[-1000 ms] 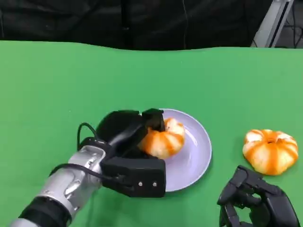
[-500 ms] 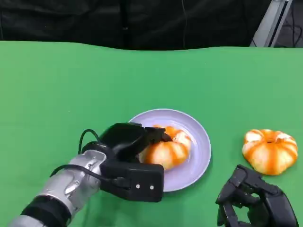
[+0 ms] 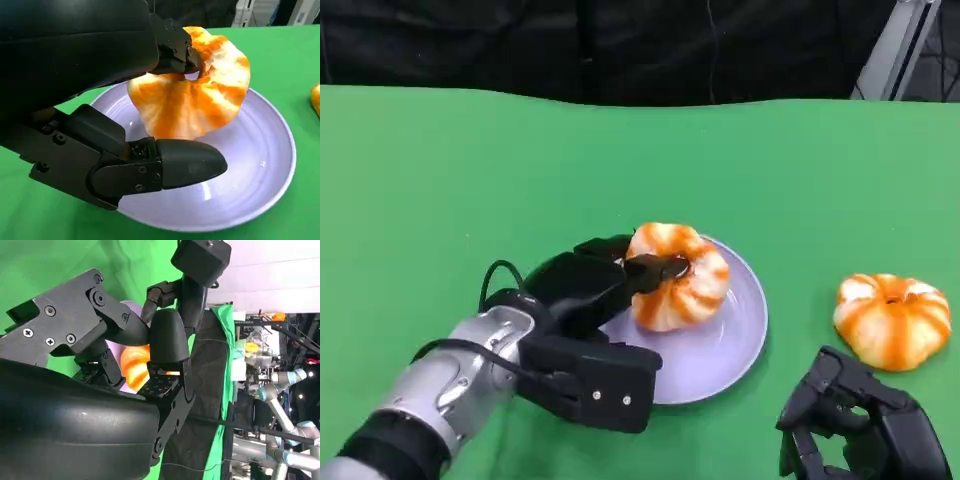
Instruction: Grasp the bread from the table and place it into the plate.
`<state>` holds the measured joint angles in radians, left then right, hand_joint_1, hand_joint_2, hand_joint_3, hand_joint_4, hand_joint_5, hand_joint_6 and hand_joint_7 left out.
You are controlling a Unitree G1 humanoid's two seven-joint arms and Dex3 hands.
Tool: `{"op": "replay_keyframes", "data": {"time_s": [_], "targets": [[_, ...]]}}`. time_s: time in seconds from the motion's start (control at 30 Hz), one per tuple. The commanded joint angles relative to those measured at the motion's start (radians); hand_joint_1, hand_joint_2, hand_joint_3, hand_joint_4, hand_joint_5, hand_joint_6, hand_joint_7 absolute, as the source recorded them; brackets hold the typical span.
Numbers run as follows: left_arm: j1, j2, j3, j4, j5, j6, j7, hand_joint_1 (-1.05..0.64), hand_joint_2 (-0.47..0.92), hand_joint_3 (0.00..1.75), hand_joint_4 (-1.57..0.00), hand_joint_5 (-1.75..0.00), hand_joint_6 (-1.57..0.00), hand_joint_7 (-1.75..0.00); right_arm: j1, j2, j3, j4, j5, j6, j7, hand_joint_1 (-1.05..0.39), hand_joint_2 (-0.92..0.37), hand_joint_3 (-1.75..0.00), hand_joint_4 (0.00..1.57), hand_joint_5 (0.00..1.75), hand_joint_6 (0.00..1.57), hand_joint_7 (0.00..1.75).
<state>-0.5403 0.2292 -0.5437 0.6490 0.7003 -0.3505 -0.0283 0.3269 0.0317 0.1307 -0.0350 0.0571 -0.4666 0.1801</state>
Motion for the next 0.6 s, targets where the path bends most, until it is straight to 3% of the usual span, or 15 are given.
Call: {"op": "replay_keyframes", "data": {"time_s": [0.03,0.1,0.17,0.37,0.6], "targets": [[0.067,0.046,0.090,-0.128,-0.128,-0.027,-0.050,-0.97,0.92,0.72,-0.12,-0.04,-0.20,-0.03,-0.002,-0.007,-0.005,0.009,0.008,-0.011,0.000,-0.16,-0.60,-1.09,0.80,1.75,0.75,1.54],[0.171,0.081,0.188,-0.249,-0.293,-0.059,-0.111,-0.83,0.92,0.61,-0.39,-0.09,-0.48,-0.06,-0.004,-0.009,-0.007,0.015,0.010,-0.018,0.003,-0.17,-0.60,-1.09,0.80,1.75,0.75,1.54],[0.229,0.101,0.229,-0.308,-0.374,-0.064,-0.160,-0.81,0.92,0.58,-0.50,-0.08,-0.60,-0.05,-0.005,-0.011,-0.009,0.019,0.013,-0.021,0.006,-0.17,-0.60,-1.10,0.80,1.75,0.74,1.55],[0.307,0.145,0.272,-0.380,-0.416,-0.071,-0.221,-0.92,0.92,0.66,-0.42,-0.01,-0.55,0.00,-0.005,-0.016,-0.015,0.021,0.023,-0.017,0.018,-0.16,-0.61,-1.11,0.80,1.75,0.74,1.55],[0.324,0.146,0.293,-0.385,-0.422,-0.091,-0.233,-0.96,0.92,0.69,-0.39,0.00,-0.52,0.00,-0.006,-0.014,-0.017,0.020,0.026,-0.015,0.021,-0.15,-0.61,-1.11,0.79,1.75,0.74,1.55]]}}
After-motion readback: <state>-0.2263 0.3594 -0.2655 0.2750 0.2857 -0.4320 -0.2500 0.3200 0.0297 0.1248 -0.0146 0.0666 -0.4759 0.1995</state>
